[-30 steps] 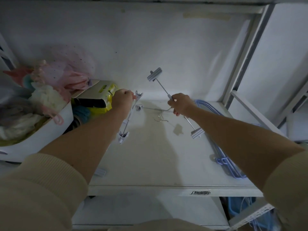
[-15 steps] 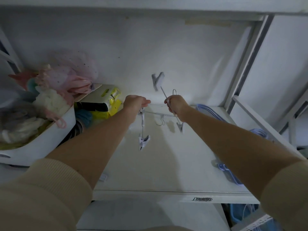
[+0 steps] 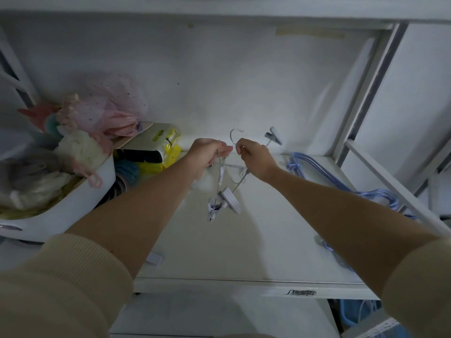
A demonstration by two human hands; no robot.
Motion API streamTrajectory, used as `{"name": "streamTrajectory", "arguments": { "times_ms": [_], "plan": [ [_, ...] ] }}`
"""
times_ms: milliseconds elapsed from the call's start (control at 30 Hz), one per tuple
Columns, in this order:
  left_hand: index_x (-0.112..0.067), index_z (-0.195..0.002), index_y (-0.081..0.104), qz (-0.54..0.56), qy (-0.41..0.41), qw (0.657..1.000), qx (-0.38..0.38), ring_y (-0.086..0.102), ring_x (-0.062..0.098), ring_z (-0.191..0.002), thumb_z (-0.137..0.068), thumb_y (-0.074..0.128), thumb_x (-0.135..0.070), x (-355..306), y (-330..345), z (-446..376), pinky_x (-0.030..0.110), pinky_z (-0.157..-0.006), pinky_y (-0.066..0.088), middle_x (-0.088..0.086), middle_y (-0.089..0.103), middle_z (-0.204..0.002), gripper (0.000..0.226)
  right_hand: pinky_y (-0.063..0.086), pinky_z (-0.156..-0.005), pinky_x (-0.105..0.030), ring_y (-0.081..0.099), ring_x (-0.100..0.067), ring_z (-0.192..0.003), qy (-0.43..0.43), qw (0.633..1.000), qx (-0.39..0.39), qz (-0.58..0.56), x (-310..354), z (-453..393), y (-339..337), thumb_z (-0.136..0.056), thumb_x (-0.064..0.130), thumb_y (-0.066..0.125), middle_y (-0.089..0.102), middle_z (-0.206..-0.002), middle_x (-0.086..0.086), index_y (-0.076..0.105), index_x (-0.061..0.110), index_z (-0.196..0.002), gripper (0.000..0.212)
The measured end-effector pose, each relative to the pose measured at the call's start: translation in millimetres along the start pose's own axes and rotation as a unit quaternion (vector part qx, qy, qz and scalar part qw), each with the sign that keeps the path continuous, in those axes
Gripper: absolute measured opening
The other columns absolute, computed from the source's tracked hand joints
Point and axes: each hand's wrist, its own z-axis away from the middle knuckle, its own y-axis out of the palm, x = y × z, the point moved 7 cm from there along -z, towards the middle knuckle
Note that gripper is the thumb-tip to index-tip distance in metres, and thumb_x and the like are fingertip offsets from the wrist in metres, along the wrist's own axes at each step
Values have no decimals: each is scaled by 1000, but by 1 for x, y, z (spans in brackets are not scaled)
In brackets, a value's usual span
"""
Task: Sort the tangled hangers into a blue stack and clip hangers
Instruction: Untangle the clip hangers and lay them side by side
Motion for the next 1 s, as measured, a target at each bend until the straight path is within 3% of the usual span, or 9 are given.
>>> {"name": "streamTrajectory", "arguments": {
  "times_ms": [100,267,400,567,667,733,833,900,1000],
  "plan": [
    [-13,-88,63,18,19,1000,0,70,-4,-60,-91,43,-10,-4,1,2,23,-56,25,-9,73,-61,20,47,-85,-41,54,-22,-60,-16,999,-4,30,4,1,5,-84,-2,28,51,-63,1,47,21,-78,30],
    [-22,-79,58,59,-8,998,15,69,1,-76,-93,38,-10,-2,-1,6,24,-62,31,-12,74,-66,28,48,-86,-46,52,-22,-68,22,999,19,-23,-2,0,22,-91,6,30,44,-56,10,56,32,-71,41],
    [-20,-84,62,83,-50,994,41,63,2,-79,-94,41,-12,10,-4,5,21,-64,33,-10,68,-86,25,40,-71,-25,50,-20,-67,12,996,47,-72,11,-2,28,-96,1,36,52,-63,1,71,5,-102,36],
    [-23,-85,59,119,-60,991,24,59,0,-81,-95,42,-17,12,-14,-5,23,-68,33,-14,67,-81,21,46,-55,-18,55,-9,-56,61,989,61,-117,12,-11,41,-96,8,44,65,-79,-7,72,3,-102,29],
    [-24,-90,58,105,-63,992,9,60,-2,-82,-94,48,-22,11,-19,-9,25,-72,34,-16,70,-71,12,44,-50,-2,59,4,-49,65,988,65,-121,8,-19,49,-94,8,50,68,-81,-4,74,4,-99,25],
    [-21,-81,60,110,-34,993,-9,64,3,-78,-93,48,-14,9,-22,-16,26,-74,40,-9,70,-74,18,45,-58,-2,65,-6,-63,70,986,62,-136,5,-26,55,-91,6,54,69,-83,-1,75,6,-99,22],
    [-14,-75,61,127,14,991,-35,70,3,-59,-93,46,-4,8,-28,-29,25,-88,49,-5,72,-57,25,50,-83,-26,64,-21,-89,75,987,23,-142,-10,-40,55,-87,7,57,68,-97,-2,70,12,-107,24],
    [-11,-77,60,109,28,993,-41,70,5,-56,-93,46,-4,7,-31,-37,28,-89,51,-5,71,-53,23,47,-92,-32,61,-24,-105,83,993,21,-84,-30,-51,53,-87,1,51,64,-117,-8,64,11,-115,32],
    [-7,-75,59,91,41,994,-46,70,6,-53,-93,45,-2,4,-36,-44,28,-86,52,-4,70,-51,23,43,-98,-33,53,-31,-119,67,981,148,105,-70,-58,69,-84,-4,44,53,-132,-13,57,15,-125,47]
  ]
}}
